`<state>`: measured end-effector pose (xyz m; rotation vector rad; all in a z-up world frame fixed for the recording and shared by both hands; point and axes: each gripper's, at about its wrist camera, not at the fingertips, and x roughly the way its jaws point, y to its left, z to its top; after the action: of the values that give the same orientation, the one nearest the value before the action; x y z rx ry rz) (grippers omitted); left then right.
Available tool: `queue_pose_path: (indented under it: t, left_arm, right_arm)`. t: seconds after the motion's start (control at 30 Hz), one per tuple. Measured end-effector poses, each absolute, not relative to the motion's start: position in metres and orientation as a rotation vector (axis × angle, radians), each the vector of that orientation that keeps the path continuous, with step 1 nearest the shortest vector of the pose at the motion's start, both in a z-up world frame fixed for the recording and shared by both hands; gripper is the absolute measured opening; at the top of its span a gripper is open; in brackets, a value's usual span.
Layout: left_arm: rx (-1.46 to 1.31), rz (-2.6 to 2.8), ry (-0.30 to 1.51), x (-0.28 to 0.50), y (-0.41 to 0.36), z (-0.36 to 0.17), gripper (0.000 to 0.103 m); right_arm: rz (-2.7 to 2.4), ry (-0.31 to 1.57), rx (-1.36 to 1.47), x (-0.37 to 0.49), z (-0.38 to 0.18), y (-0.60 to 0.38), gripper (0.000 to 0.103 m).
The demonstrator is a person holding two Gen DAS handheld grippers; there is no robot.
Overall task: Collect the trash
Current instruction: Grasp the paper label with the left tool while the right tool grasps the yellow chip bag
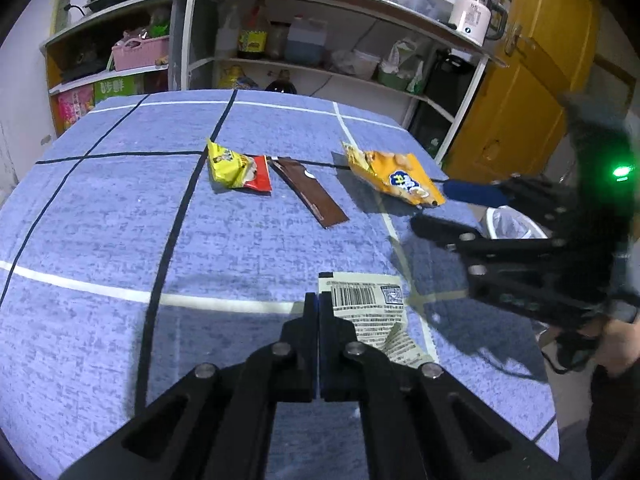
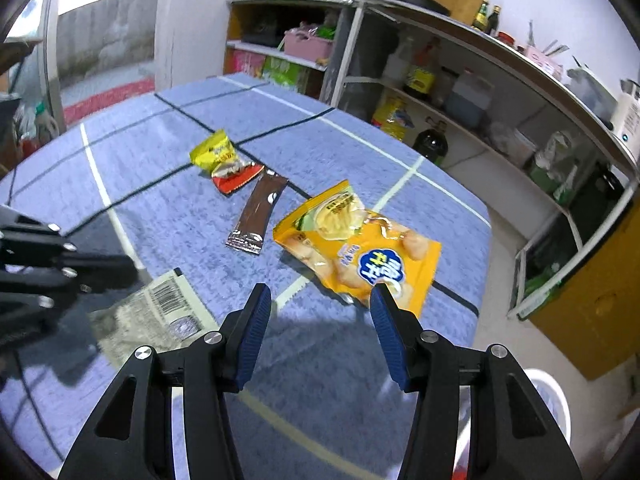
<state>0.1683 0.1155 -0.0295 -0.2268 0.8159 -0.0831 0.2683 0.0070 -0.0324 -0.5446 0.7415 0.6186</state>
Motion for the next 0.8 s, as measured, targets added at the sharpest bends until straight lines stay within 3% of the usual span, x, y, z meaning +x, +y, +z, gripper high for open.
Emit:
queue_pose_path:
  t: [0.23,0.27,0.33,0.4,0.47,0.5,0.63,0.8]
  left_arm:
    - [-0.274,-0.126,0.793,0.164,0.132,-0.025,0.0]
    - [-0.287,-0.128,0.794,0.164,0.135,-0.025,0.0]
    - [-0.313,-0.139,0.797,0.164,0.139,-0.027,0.002]
    - [-0.322,-0.146,0.798,0.164,0.139,-0.027,0.014]
    - [-0.33,-0.167,0.796,0.161,0.136,-0.027,0.042]
    - [-0.33,-0.177,0.795,0.161,0.134,-0.027,0.047]
    - [-0.282,-0.217,0.808,0.16,0.114,-0.026,0.058]
    - [-0.208,-0.235,0.858,0.163,0.089,-0.033,0.062]
  right_arm:
    - [0.597,0.766,-0.557,0.287,-0.045,0.022,0.053]
    - [0.598,0.77,-0.549,0.29,-0.046,0.024,0.051]
    - [0.592,0.788,-0.534,0.296,-0.048,0.027,0.036]
    - [0.582,0.809,-0.524,0.3,-0.049,0.028,0.013]
    - [0.579,0.813,-0.504,0.301,-0.047,0.026,0.008]
    - [0.578,0.81,-0.491,0.3,-0.044,0.024,0.006]
    - [0.581,0.79,-0.466,0.294,-0.03,0.017,0.006]
    - [0.589,0.77,-0.447,0.282,-0.016,0.006,0.006]
